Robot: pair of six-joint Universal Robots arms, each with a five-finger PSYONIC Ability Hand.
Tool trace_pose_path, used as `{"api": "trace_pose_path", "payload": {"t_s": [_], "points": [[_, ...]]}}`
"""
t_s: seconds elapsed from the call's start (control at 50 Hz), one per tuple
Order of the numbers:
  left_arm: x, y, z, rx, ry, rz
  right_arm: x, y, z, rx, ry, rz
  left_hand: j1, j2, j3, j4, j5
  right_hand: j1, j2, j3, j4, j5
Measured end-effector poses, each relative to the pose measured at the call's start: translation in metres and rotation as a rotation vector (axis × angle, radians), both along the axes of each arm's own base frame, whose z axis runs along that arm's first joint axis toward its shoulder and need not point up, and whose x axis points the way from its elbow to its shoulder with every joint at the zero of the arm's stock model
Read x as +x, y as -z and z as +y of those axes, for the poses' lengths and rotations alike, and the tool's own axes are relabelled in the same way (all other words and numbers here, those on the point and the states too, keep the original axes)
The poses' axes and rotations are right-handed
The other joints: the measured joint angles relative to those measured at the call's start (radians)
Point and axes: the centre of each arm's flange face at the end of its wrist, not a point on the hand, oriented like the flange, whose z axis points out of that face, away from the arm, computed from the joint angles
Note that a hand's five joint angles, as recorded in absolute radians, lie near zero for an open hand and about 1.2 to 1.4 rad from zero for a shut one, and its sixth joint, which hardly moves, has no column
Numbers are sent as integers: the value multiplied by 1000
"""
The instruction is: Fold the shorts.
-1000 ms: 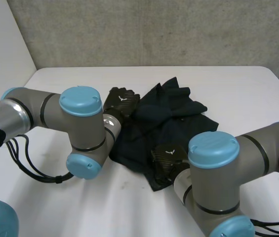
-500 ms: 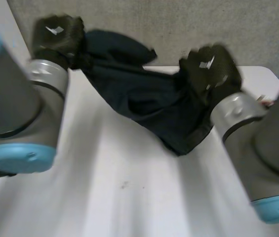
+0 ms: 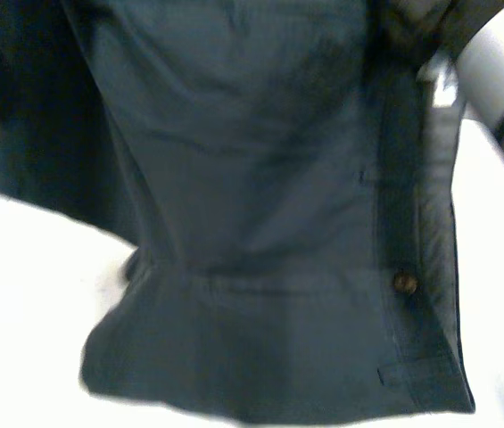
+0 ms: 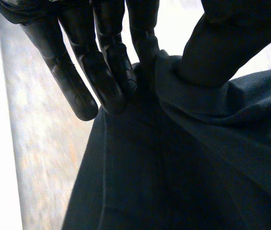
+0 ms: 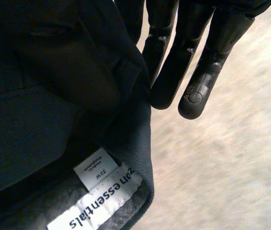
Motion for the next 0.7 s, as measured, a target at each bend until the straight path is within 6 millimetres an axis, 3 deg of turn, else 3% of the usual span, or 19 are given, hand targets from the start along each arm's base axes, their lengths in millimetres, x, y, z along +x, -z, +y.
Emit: {"api": "trace_pose_path", "payload": {"t_s": [0.08,0.12,0.18,0.22,0.24,0.28,0.32,0.34,0.4,0.44,0.46,0.58,0.7], "points": [[-19,39,-27,97,-12,-74,14,39,-19,97,-6,55,0,1,1,1,0,0,0,0,0,0],[-32,70,-50,166,-25,-129,23,75,-39,180,1,90,0,1,2,4,0,0,0,0,0,0],[-45,101,-79,221,-49,-174,30,104,-63,228,20,86,0,1,2,4,0,0,0,0,0,0],[-50,114,-94,238,-62,-187,34,116,-75,238,29,73,0,1,2,4,0,0,0,0,0,0],[-56,130,-117,252,-82,-196,40,131,-93,237,44,46,0,1,2,4,0,0,0,0,0,0],[-59,137,-129,254,-92,-197,44,138,-103,226,52,27,0,1,2,4,0,0,0,0,0,0],[-68,152,-159,241,-102,-192,53,152,-128,176,73,-25,0,1,2,4,0,0,0,0,0,0],[-72,155,-167,230,-99,-188,56,156,-135,155,80,-41,-24,-36,-35,-23,-13,-81,-66,-67,-66,-65],[-84,164,-187,186,-63,-185,65,169,-154,87,93,-73,-521,-535,-508,-517,-484,-564,-573,-562,-561,-552],[-91,166,-193,158,-33,-192,67,171,-158,75,93,-73,-521,-535,-508,-517,-484,-564,-573,-562,-561,-552],[-95,168,-196,139,-13,-201,72,180,-165,43,92,-58,-921,-930,-922,-932,-870,-768,-914,-914,-912,-866],[-103,170,-194,97,32,-261,65,189,-171,58,89,22,-953,-995,-984,-997,-922,-784,-961,-977,-960,-903],[-89,158,-171,117,27,-303,35,164,-153,172,54,101,-953,-995,-984,-997,-922,-784,-961,-977,-960,-903]]}}
